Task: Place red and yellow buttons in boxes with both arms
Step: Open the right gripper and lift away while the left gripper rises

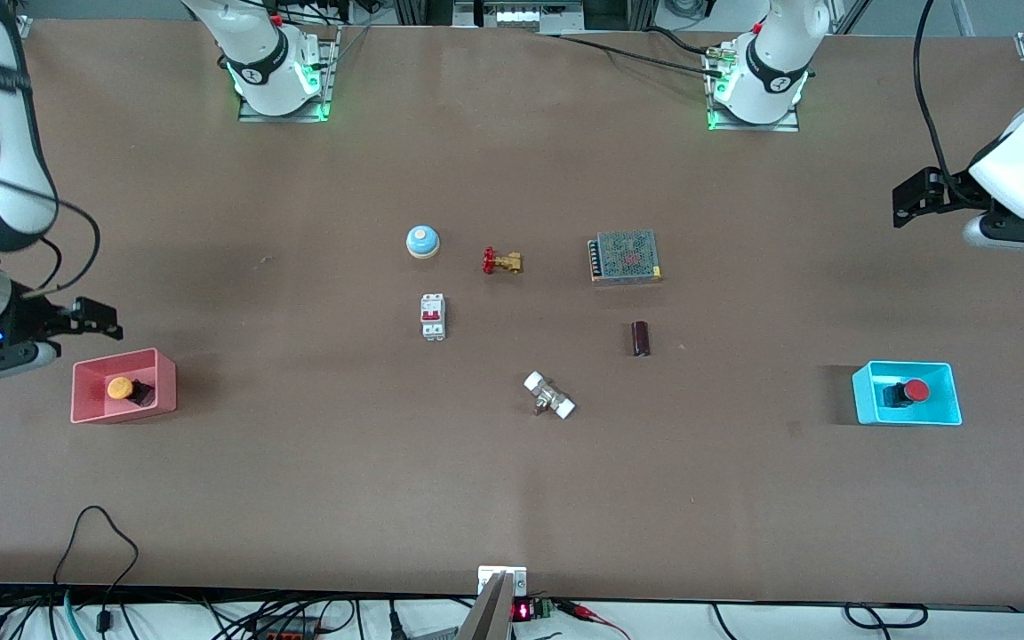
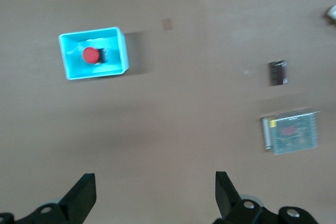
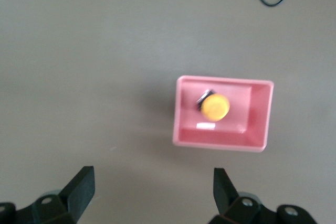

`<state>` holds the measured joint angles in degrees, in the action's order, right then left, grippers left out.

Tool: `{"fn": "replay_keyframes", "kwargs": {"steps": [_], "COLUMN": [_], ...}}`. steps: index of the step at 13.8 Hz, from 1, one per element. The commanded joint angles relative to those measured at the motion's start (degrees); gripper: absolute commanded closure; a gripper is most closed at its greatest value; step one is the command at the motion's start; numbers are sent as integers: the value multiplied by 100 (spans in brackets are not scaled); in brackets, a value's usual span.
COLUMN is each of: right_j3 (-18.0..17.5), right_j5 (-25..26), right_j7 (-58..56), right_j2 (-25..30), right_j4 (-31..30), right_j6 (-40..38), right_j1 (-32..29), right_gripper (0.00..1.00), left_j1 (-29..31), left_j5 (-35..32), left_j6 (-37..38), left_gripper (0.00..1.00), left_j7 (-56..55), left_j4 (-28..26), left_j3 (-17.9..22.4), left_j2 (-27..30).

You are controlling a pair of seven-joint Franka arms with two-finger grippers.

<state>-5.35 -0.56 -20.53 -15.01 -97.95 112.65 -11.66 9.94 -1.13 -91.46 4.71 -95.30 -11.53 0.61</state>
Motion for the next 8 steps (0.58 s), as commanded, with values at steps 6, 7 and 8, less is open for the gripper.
{"fn": "replay_keyframes", "kwargs": {"steps": [6,7,8], "right_j3": [16,8,7], "right_j5": [-5,-58,-76], "right_j7": [1929,1965,1956], "right_j2": [1299,1308,1308], "right_j4": [-172,-154,-137], "right_j6": [-1078,-1078,-1078], "right_j1": [787,779,779], "right_gripper": [0,0,0], "left_j1": [-480,-954,-1150], "left_j5": [166,61,60], "left_j6": [137,120,93], "left_gripper": [0,0,0], "left_j7": [-49,-49,-23], "left_j4": [223,232,232], "left_j3": [210,735,975], "left_j2": [-25,-34,-34]}}
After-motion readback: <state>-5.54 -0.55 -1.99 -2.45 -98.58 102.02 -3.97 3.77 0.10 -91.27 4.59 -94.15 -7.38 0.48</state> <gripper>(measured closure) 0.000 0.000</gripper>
